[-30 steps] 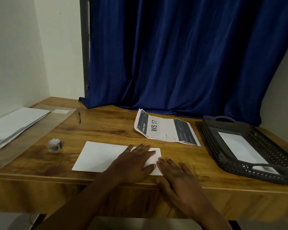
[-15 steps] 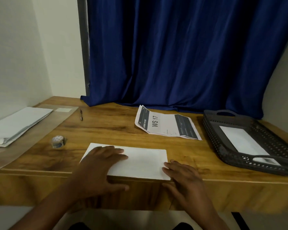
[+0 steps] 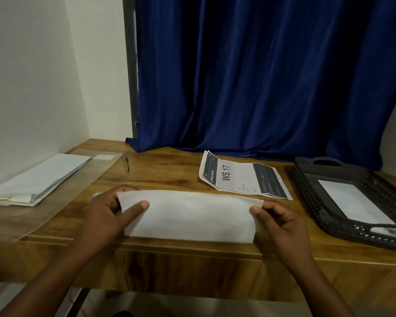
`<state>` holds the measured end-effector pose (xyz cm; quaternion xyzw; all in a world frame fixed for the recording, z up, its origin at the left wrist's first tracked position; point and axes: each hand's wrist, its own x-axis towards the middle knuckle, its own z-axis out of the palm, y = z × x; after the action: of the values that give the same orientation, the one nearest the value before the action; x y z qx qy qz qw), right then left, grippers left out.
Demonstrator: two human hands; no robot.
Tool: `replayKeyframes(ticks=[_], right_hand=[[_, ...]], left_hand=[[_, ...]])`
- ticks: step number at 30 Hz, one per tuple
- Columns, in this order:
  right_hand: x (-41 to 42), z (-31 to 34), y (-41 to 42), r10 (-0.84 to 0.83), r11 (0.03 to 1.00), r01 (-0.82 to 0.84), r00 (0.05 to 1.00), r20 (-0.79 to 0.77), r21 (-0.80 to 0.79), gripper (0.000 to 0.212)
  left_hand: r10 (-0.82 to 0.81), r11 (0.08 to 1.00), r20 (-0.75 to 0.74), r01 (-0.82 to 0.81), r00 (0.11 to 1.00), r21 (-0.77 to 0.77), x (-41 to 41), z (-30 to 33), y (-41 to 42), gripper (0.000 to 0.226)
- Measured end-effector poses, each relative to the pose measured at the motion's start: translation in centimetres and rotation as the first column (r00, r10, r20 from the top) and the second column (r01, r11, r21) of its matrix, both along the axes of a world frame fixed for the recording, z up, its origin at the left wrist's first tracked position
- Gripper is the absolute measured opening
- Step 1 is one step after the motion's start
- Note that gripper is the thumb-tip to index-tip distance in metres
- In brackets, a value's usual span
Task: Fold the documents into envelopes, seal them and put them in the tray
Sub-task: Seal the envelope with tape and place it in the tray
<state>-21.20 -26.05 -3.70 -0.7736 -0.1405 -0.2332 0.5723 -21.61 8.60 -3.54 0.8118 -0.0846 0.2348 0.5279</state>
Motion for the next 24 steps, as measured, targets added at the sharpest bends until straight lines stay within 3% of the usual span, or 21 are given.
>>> replayKeyframes(ticks=[2, 4, 6, 9, 13, 16, 18, 21, 24], right_hand=[[1.1, 0.6, 0.5, -0.058, 0.996, 0.061, 0.998, -0.039, 0.061, 0.013], [2.5, 0.3, 0.8, -0.101, 0.993, 0.109, 0.986, -0.134, 0.054, 0.013], [4.0, -0.9, 1.0, -0.216, 0.971, 0.190, 0.956, -0.197, -0.143, 0.027], [5.3, -2.5, 1.1, -0.359, 0.863, 0.271, 0.923, -0.140, -0.427, 0.046], [5.2, -2.8, 1.5, -0.418, 0.712, 0.323, 0.909, -0.006, -0.623, 0.038], [5.6, -3.1, 1.6, -0.441, 0.617, 0.366, 0.894, 0.079, -0.697, 0.027], [5.9, -3.4, 1.6, -0.458, 0.591, 0.382, 0.884, 0.094, -0.710, 0.020], [6.2, -3.8, 1.3, -0.449, 0.610, 0.383, 0.889, 0.096, -0.693, 0.016], [5.9, -3.7, 0.6, -0.403, 0.729, 0.364, 0.913, 0.067, -0.579, 0.021]], left_hand=[[0.071, 0.996, -0.044, -0.073, 0.997, -0.052, 1.8, 0.1, -0.6, 0.023], [0.044, 0.996, -0.057, -0.048, 0.997, -0.078, 3.0, -0.3, -1.1, 0.040], [0.026, 0.997, -0.094, -0.032, 0.995, -0.066, 4.2, -1.6, -0.9, 0.052], [0.082, 0.995, -0.182, -0.070, 0.980, 0.071, 5.4, -3.1, -0.6, 0.073], [0.186, 0.927, -0.076, -0.149, 0.980, 0.344, 5.7, -3.7, -0.9, 0.074], [0.079, 0.889, 0.007, -0.074, 0.997, 0.452, 5.3, -3.6, -0.8, 0.066], [-0.015, 0.874, -0.066, 0.045, 0.998, 0.484, 4.7, -3.3, -0.9, 0.062], [-0.120, 0.719, -0.175, 0.207, 0.977, 0.663, 4.2, -2.9, -1.4, 0.068], [-0.066, 0.559, -0.288, 0.275, 0.955, 0.782, 4.6, -2.6, -1.9, 0.065]])
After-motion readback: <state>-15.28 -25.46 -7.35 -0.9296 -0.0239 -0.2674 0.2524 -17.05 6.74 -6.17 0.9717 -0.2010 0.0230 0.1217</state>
